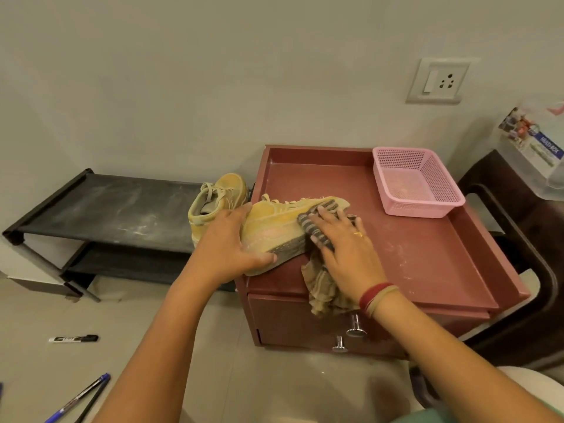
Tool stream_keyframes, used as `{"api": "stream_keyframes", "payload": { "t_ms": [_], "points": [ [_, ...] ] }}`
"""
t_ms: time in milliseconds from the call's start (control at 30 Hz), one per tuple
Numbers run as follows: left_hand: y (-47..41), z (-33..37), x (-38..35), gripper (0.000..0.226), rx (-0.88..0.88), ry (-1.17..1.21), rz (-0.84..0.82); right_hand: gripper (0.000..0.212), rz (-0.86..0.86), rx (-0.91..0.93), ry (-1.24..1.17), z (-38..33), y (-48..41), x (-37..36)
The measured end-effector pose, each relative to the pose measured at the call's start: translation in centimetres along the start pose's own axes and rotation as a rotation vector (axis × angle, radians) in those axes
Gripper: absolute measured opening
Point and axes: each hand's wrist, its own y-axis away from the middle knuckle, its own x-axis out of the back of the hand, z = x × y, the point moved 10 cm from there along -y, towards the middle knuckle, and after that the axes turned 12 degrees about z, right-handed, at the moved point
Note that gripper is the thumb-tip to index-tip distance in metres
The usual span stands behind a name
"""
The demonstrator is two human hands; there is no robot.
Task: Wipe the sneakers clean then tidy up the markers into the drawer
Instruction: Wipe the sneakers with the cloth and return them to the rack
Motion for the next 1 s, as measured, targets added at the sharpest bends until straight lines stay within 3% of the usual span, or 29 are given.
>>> {"api": "stream_keyframes", "payload": {
  "t_ms": [100, 167, 233, 300, 367, 433, 533, 700, 733, 867, 1000],
  "points": [
    [0.1, 0.1, -0.3, 0.103, -0.025, -0.039, -0.022, 0.048, -0.083, 0.133, -0.075, -3.1, 1.5, -1.1],
    [0.2, 0.0, -0.3, 0.103, -0.024, -0.070, -0.031, 0.047, -0.073, 0.129, -0.017, -2.2, 1.5, -0.6],
    [0.2, -0.2, -0.3, 0.103, -0.018, -0.107, -0.028, 0.045, -0.045, 0.012, -0.026, 0.8, -0.2, 0.3],
    [0.3, -0.2, -0.6, 0.103, -0.026, -0.173, -0.022, 0.044, -0.048, -0.219, -0.272, 4.3, -1.6, 1.1],
    [0.4, 0.2, -1.1, 0.103, -0.049, -0.230, -0.004, 0.034, 0.091, -0.412, -0.584, 7.3, -2.5, 2.8],
    [0.6, 0.9, -1.7, 0.101, -0.084, -0.257, 0.018, 0.032, 0.288, -0.463, -0.561, 9.5, -2.8, 5.3],
    [0.6, 1.9, -2.5, 0.095, -0.108, -0.279, 0.035, 0.048, 0.335, -0.339, -0.400, 8.5, -3.1, 5.9],
    [0.5, 2.1, -2.1, 0.092, -0.102, -0.254, 0.073, 0.050, -0.065, 0.264, -0.057, 0.8, -1.0, -1.4],
    [0.5, 2.1, -2.0, 0.092, -0.105, -0.250, 0.073, 0.050, -0.061, 0.276, -0.034, 1.0, -1.2, -1.5],
    [0.2, 2.0, -1.8, 0.096, -0.094, -0.250, 0.062, 0.042, -0.005, 0.022, -0.121, 4.0, -2.7, -0.8],
    [0.0, 1.9, -1.7, 0.097, -0.089, -0.260, 0.057, 0.045, -0.081, 0.297, -0.041, 1.0, -1.0, -1.7]
  ]
}}
